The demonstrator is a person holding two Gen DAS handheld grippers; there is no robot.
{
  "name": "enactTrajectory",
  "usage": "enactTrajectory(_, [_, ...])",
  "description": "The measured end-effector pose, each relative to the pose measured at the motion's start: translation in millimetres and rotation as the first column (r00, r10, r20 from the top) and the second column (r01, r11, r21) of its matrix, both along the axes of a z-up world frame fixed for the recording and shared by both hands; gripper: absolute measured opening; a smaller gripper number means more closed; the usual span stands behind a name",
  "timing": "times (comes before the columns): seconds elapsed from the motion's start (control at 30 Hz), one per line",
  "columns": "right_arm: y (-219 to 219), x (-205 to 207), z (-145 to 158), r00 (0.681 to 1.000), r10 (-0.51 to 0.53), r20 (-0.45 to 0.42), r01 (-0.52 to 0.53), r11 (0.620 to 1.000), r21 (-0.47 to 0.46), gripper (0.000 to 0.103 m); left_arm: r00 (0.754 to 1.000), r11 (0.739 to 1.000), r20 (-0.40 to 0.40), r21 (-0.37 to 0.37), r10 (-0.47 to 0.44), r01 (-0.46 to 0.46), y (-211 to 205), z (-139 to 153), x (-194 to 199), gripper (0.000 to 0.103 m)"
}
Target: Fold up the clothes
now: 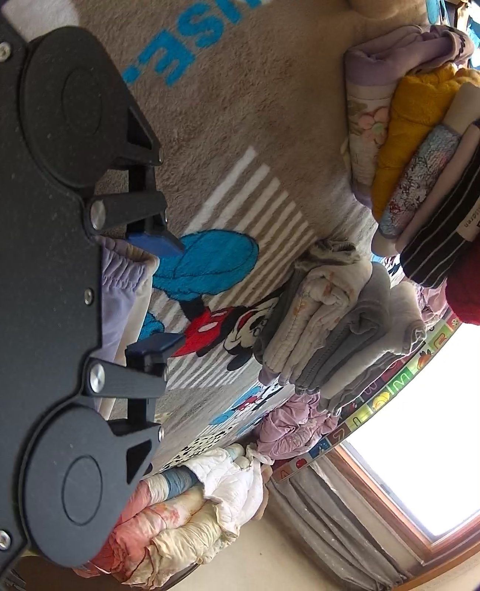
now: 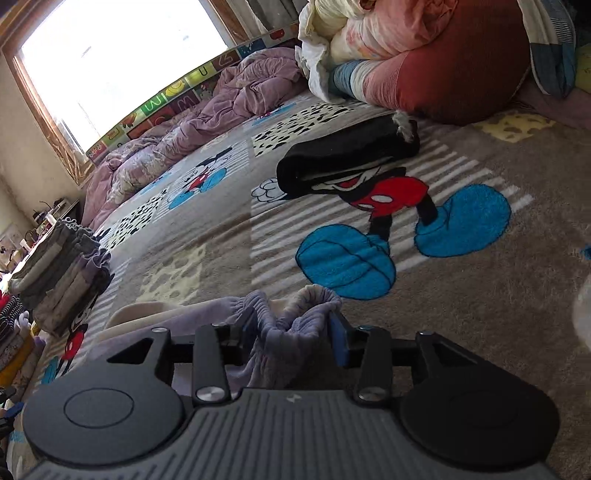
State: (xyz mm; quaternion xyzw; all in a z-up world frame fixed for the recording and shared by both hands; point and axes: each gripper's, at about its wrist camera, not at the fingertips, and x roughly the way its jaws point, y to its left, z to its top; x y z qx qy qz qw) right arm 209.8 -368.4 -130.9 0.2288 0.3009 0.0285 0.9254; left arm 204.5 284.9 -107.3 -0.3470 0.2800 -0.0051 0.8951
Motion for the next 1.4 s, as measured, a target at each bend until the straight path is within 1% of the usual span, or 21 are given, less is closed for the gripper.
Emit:
enactTrajectory(0.13, [-3.8,8.7,15.2,0.997,0.057,0.057,-0.054,0.997,-0.062,0.058,0.997,0.995,-0.016,0.064,-0.074,0.075,-22.2,-3.0,21.0,0.043])
enactTrajectory(0.27, [1.6,36.7,19.9,0.987,0.161,0.023,-0.157,0.980,-0.123,0.060,0.994,0.983,-0.070,0.159,-0.082,0.092,-39.2,-8.2,34.6,0.043])
enactTrajectory(0.37, [14.2,51.3,15.0,0.965,0.263,-0.019,-0.263,0.953,-0.152,0.060,0.992,0.968,-0.094,0.227,-0.084,0.104,-46.5,-9.0,38.2,0.043])
enactTrajectory(0.47, [33.4,59.0,7.9,0.930,0.364,-0.060,-0.368,0.904,-0.216,0.060,0.992,0.968,-0.093,0.227,-0.085,0.104,-40.3,-9.3,36.5,0.043])
enactTrajectory(0.57, [45.4,68.2,-3.3,0.920,0.373,-0.118,-0.391,0.876,-0.282,0.060,0.992,0.974,-0.092,0.199,-0.088,0.105,-32.0,-9.6,34.1,0.043])
enactTrajectory(0.6, [45.9,69.6,-6.1,0.913,0.390,-0.121,-0.408,0.875,-0.262,0.057,0.990,0.972,-0.094,0.202,-0.104,0.121,-33.3,-10.1,34.2,0.043])
enactTrajectory(0.63, [46.1,71.1,-8.6,0.902,0.413,-0.121,-0.431,0.872,-0.231,0.049,0.988,0.968,-0.098,0.209,-0.119,0.137,-35.4,-10.7,34.7,0.043])
enactTrajectory(0.67, [47.8,70.6,-9.5,0.898,0.425,-0.119,-0.441,0.868,-0.229,0.031,0.986,0.962,-0.106,0.230,-0.125,0.147,-39.0,-11.9,36.0,0.042])
enactTrajectory(0.7, [51.3,68.5,-9.3,0.894,0.434,-0.117,-0.449,0.858,-0.248,0.029,0.985,0.954,-0.115,0.256,-0.129,0.155,-43.2,-13.4,37.5,0.032])
enactTrajectory(0.73, [54.4,66.3,-8.2,0.890,0.442,-0.110,-0.454,0.849,-0.269,0.028,0.983,0.945,-0.124,0.282,-0.132,0.163,-47.4,-14.9,39.1,0.011])
enactTrajectory(0.8, [55.3,61.7,-3.3,0.896,0.437,-0.080,-0.441,0.852,-0.283,0.027,0.987,0.930,-0.120,0.338,-0.107,0.142,-53.2,-16.1,39.5,0.001])
enactTrajectory(0.83, [54.3,59.3,1.4,0.902,0.428,-0.058,-0.425,0.857,-0.289,0.027,0.990,0.926,-0.102,0.355,-0.098,0.128,-54.9,-14.3,38.0,0.000])
enactTrajectory(0.97, [45.1,43.1,30.7,0.921,0.384,0.064,-0.349,0.888,-0.299,0.027,0.995,0.930,0.037,0.359,-0.091,0.071,-54.2,6.5,24.1,0.000])
enactTrajectory(1.07, [40.4,26.5,52.9,0.906,0.404,0.127,-0.352,0.885,-0.304,0.027,0.989,0.958,0.107,0.279,-0.100,0.067,-41.9,17.7,7.0,0.000])
enactTrajectory(1.1, [39.5,19.2,59.1,0.895,0.423,0.139,-0.366,0.877,-0.311,0.027,0.987,0.963,0.121,0.258,-0.106,0.071,-38.3,21.4,-0.3,0.000])
enactTrajectory(1.2, [38.9,-5.6,71.0,0.856,0.497,0.144,-0.428,0.836,-0.343,0.027,0.993,0.966,0.054,0.240,-0.108,0.092,-33.5,23.1,-9.5,0.000])
enactTrajectory(1.27, [38.7,-24.6,73.7,0.827,0.546,0.132,-0.472,0.802,-0.366,0.027,0.997,0.964,0.001,0.255,-0.081,0.078,-34.7,16.0,-4.6,0.014])
enactTrajectory(1.3, [39.8,-31.8,72.8,0.818,0.563,0.121,-0.489,0.789,-0.372,0.027,0.998,0.963,-0.024,0.263,-0.056,0.060,-35.9,9.5,2.1,0.047])
enactTrajectory(1.33, [39.7,-38.4,70.5,0.807,0.581,0.105,-0.507,0.773,-0.383,0.027,0.998,0.962,-0.048,0.270,-0.030,0.042,-37.4,2.7,9.5,0.065])
enactTrajectory(1.37, [41.3,-44.8,67.1,0.798,0.597,0.081,-0.522,0.752,-0.402,0.027,0.996,0.959,-0.088,0.277,-0.030,0.053,-39.4,-5.3,18.7,0.065])
enactTrajectory(1.4, [43.4,-51.1,63.6,0.789,0.611,0.055,-0.536,0.730,-0.424,0.027,0.990,0.956,-0.134,0.281,-0.049,0.086,-42.8,-13.8,27.8,0.060])
